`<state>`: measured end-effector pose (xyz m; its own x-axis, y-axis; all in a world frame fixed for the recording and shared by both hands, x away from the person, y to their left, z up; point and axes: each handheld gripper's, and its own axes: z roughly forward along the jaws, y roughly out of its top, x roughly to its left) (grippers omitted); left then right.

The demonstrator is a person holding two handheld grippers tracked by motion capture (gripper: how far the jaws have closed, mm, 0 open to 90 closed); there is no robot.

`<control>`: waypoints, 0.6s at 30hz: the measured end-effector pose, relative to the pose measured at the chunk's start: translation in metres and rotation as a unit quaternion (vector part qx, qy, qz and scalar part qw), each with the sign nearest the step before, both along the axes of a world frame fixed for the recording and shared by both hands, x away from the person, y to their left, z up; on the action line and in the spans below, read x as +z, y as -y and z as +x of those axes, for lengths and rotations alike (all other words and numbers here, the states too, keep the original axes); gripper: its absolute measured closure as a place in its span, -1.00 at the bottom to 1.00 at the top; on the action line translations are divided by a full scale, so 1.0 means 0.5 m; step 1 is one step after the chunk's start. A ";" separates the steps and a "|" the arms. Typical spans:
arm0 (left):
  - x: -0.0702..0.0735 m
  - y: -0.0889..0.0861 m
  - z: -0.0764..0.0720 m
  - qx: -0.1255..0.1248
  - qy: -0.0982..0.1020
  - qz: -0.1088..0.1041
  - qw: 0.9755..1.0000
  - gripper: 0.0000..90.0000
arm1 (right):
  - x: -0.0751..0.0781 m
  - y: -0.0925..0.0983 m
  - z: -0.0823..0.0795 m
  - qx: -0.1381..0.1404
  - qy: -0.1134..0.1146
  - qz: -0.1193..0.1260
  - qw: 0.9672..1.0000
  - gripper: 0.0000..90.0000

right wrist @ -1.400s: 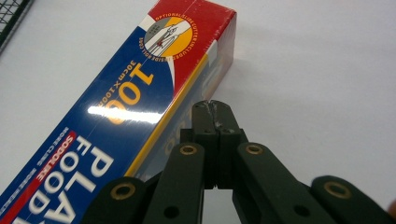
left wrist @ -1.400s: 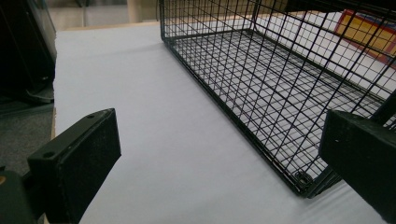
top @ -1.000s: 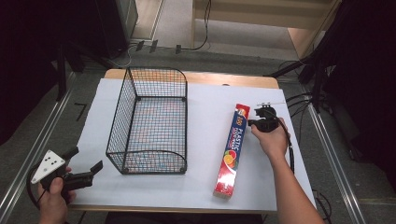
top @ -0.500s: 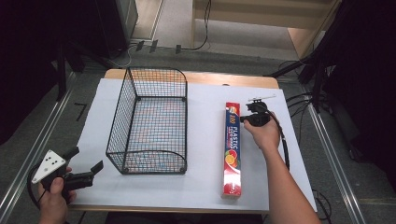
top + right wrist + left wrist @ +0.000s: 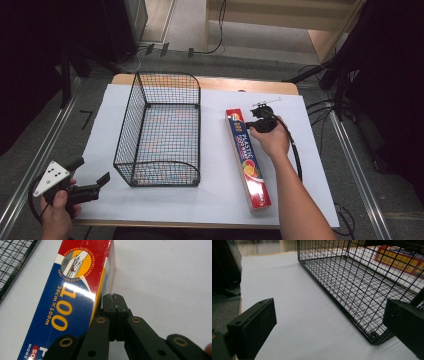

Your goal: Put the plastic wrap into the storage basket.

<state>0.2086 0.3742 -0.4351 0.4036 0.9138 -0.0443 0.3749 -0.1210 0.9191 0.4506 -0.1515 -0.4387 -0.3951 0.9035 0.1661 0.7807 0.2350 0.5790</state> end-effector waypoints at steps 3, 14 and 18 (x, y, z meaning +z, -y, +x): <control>0.000 0.002 0.000 -0.002 0.001 0.000 1.000 -1.00 | -0.001 -0.011 0.001 0.018 0.000 -0.005 1.000 1.00; -0.001 0.003 0.001 -0.001 0.000 -0.001 1.000 -1.00 | 0.000 -0.046 0.000 0.067 0.000 -0.005 0.998 1.00; -0.001 0.002 0.000 -0.001 0.000 -0.001 1.000 -1.00 | 0.002 -0.057 0.000 0.075 -0.001 -0.006 0.997 1.00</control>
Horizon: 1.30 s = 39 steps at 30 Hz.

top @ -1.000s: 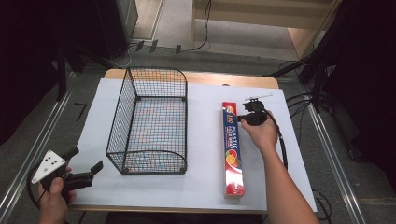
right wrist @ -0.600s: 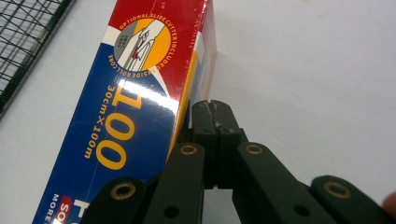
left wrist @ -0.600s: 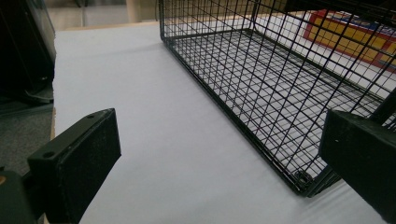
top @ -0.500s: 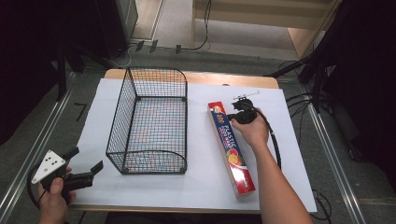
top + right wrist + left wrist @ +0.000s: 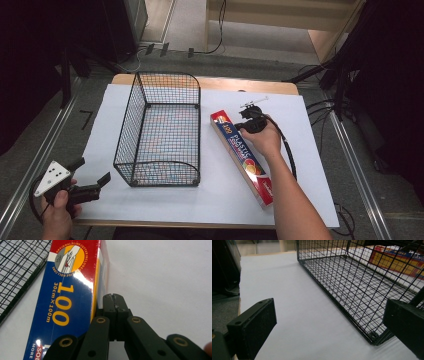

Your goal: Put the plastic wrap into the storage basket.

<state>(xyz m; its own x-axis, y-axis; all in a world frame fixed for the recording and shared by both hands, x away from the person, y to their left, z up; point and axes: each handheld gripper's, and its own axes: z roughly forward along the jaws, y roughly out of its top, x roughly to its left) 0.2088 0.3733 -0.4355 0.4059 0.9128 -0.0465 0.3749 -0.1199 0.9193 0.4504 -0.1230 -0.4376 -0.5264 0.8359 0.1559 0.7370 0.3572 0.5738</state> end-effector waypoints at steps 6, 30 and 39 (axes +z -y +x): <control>-0.001 -0.004 -0.001 0.003 -0.001 -0.002 1.000 -1.00 | 0.015 0.016 -0.003 -0.048 0.019 -0.018 0.999 0.90; 0.000 -0.002 -0.001 0.004 0.000 0.002 1.000 -1.00 | 0.083 0.093 -0.110 -0.027 -0.044 -0.040 0.998 -0.39; 0.000 0.001 -0.001 0.003 -0.001 0.002 1.000 -1.00 | 0.072 0.102 -0.157 -0.022 -0.068 -0.012 0.997 -0.39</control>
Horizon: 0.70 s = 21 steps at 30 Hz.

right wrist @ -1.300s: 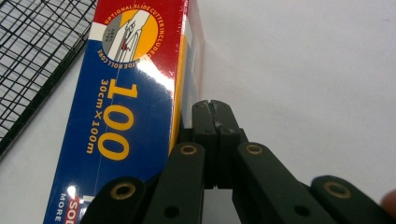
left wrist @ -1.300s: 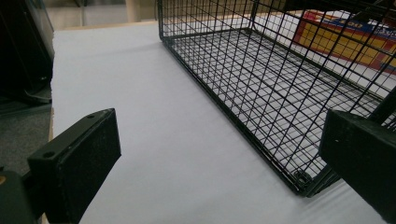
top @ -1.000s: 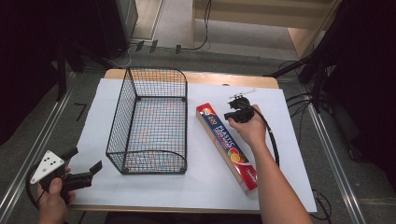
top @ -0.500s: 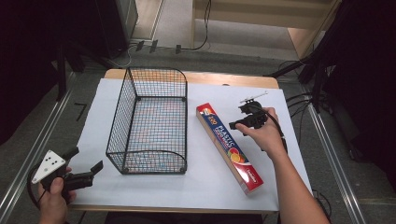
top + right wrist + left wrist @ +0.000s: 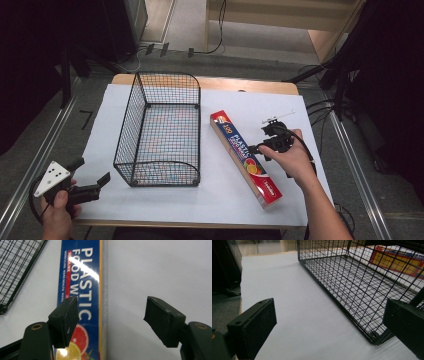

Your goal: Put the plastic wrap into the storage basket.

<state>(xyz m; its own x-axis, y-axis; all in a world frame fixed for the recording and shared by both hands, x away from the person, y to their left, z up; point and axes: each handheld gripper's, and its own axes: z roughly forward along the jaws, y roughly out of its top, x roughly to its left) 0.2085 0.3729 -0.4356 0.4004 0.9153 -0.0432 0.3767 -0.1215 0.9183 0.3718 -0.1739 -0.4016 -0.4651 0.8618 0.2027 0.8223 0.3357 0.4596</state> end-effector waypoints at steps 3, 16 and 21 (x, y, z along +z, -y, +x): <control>0.000 0.003 0.001 -0.001 0.000 0.002 1.000 -1.00 | -0.002 -0.012 -0.008 0.005 -0.015 0.009 1.000 -0.42; 0.000 -0.002 -0.002 0.001 0.000 0.001 1.000 -1.00 | -0.019 -0.079 -0.006 0.026 -0.049 -0.024 0.998 -0.42; 0.001 -0.001 -0.002 0.001 0.000 0.000 1.000 -1.00 | -0.032 -0.092 -0.004 0.028 -0.059 -0.042 0.997 -0.40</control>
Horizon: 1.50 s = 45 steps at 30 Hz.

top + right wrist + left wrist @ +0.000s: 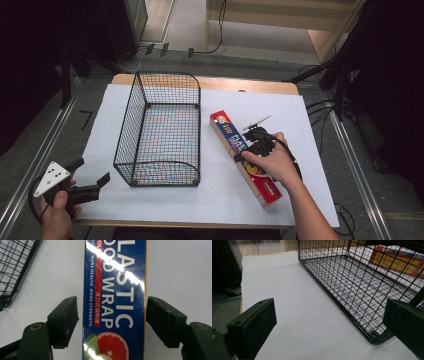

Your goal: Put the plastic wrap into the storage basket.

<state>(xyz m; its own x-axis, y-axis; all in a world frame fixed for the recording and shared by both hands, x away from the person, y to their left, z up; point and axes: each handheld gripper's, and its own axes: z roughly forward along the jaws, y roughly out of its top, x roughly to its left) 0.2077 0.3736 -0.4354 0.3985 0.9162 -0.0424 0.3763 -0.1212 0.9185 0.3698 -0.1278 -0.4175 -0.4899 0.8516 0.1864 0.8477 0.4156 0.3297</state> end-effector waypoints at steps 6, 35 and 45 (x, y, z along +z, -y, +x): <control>0.000 0.000 0.001 -0.001 0.001 0.000 1.000 -1.00 | -0.015 -0.011 0.004 -0.004 -0.007 -0.028 1.000 -0.32; 0.000 -0.001 0.000 0.001 0.000 0.000 1.000 -1.00 | -0.030 -0.044 0.002 -0.022 -0.020 -0.097 0.995 -0.09; 0.000 -0.001 0.001 0.001 0.000 0.000 1.000 -1.00 | -0.007 -0.030 0.008 0.016 -0.016 -0.109 0.994 -0.08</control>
